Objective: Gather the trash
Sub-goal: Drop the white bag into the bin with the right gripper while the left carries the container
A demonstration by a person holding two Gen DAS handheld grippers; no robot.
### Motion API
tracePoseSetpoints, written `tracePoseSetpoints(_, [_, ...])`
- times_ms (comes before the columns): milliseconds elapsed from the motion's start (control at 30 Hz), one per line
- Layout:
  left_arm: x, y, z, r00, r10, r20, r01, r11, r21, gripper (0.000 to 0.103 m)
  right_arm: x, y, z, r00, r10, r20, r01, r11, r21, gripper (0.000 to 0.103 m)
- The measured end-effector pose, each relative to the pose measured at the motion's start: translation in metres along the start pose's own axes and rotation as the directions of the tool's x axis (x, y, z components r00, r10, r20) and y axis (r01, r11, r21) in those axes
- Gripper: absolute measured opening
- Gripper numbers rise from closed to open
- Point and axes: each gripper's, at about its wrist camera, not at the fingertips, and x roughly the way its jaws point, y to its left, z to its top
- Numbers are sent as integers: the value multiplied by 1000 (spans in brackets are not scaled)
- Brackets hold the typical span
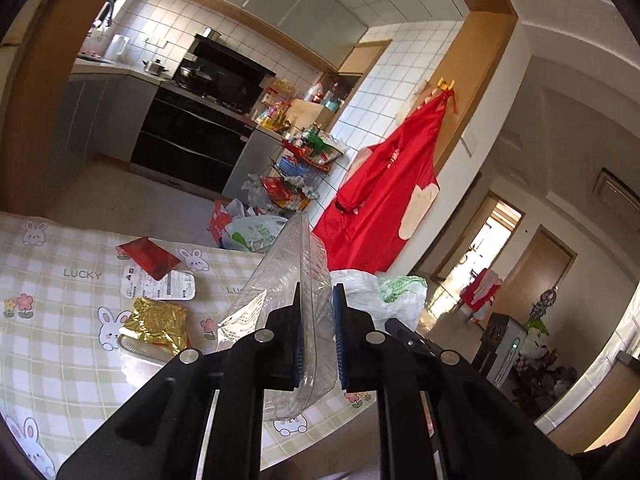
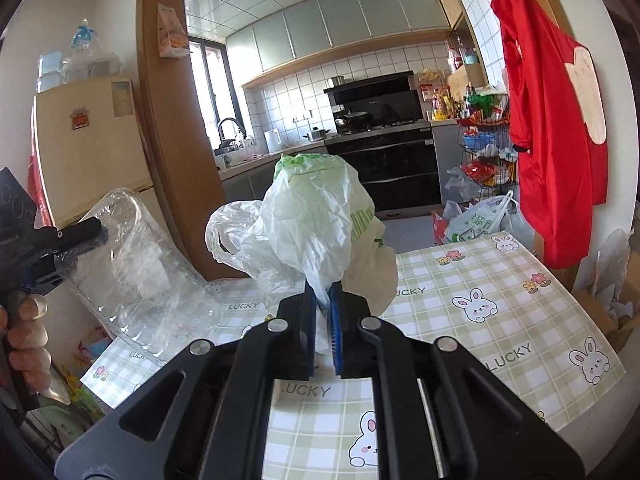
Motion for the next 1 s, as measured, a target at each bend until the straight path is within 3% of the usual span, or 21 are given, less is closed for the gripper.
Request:
tracePoseSetpoints(100, [-33, 2, -11, 998, 54, 38, -54, 998, -23, 13, -16, 11, -5, 1000, 17, -2, -17, 1000, -17, 10])
tracePoseSetpoints(400, [-114, 0, -49, 979, 195, 53, -194, 981, -21, 13, -69, 45, -43, 995, 73, -65, -73, 997, 10, 10])
tracePoseSetpoints(567, [-153, 2, -71, 978, 197, 67, -194, 980, -41, 13, -82, 68, -70, 982, 104, -159, -110, 994, -29, 10])
tracePoseSetpoints(733, [-178, 3, -88, 977, 198, 79, -193, 979, -60, 13, -91, 82, -88, 969, 144, -202, -147, 989, 0, 10])
tracePoseSetpoints(1000, [-174, 7, -113, 978, 201, 56, -196, 977, -82, 13, -83, 98, -112, 932, 161, -324, -177, 984, -20, 10])
